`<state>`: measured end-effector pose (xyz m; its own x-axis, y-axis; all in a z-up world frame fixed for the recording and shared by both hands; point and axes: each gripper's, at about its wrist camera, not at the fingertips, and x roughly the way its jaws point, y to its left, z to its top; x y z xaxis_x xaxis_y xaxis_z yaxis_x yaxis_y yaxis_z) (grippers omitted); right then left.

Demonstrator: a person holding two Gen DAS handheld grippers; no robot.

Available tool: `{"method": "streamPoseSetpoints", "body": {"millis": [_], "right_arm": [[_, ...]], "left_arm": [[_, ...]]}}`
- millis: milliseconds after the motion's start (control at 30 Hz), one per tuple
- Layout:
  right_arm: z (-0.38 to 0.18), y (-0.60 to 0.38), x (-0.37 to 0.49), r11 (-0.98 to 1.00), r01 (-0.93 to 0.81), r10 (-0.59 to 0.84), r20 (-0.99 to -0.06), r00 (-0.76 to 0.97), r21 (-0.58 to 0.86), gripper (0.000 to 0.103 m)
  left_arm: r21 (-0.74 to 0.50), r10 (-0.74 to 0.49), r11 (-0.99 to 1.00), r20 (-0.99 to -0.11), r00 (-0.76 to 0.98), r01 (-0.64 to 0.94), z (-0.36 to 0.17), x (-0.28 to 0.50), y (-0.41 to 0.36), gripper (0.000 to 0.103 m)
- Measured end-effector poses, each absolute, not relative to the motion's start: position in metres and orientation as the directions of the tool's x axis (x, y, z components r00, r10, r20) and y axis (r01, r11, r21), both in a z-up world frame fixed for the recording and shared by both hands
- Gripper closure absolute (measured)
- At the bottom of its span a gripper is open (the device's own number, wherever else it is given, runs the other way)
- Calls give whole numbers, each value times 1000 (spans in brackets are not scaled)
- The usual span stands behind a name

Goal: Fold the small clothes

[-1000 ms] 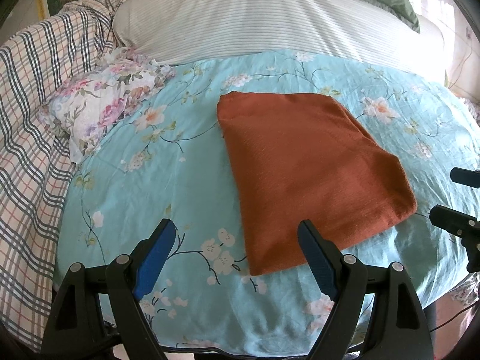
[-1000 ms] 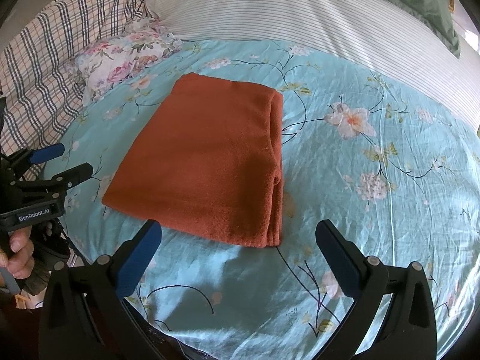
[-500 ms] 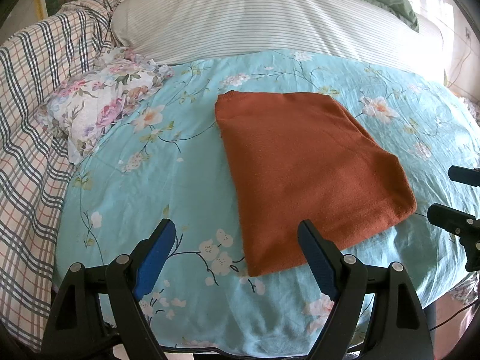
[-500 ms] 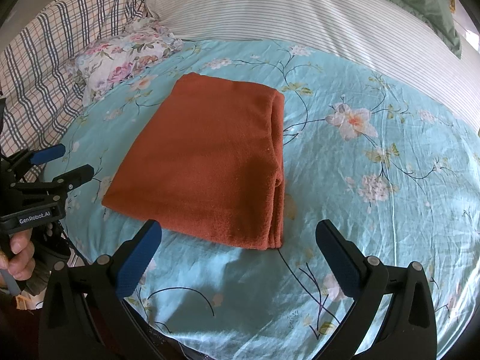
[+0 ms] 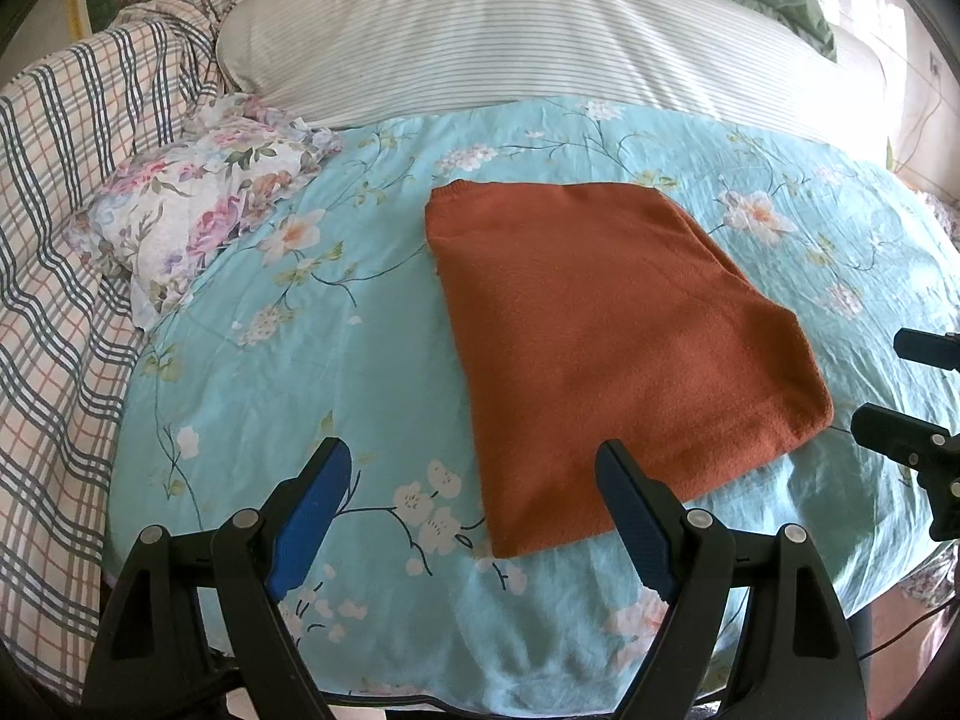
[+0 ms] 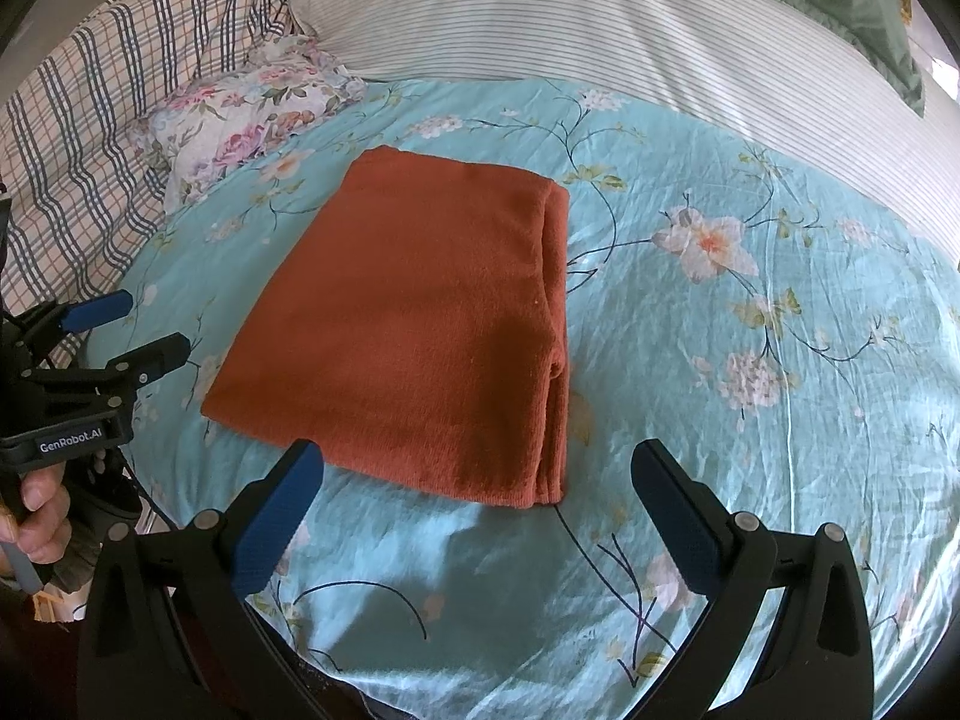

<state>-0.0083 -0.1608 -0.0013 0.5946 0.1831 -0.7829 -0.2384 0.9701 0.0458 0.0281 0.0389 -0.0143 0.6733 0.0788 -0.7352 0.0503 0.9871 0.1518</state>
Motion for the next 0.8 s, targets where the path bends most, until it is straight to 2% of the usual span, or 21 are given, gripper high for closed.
{"method": "streamPoseSetpoints", "body": {"millis": [800], "right_arm": [[-1,-162,17,970,-237,196,-775,601,61,1]], "left_arm": [[160,75,985,-731,679,63,-13,46,38,18]]}}
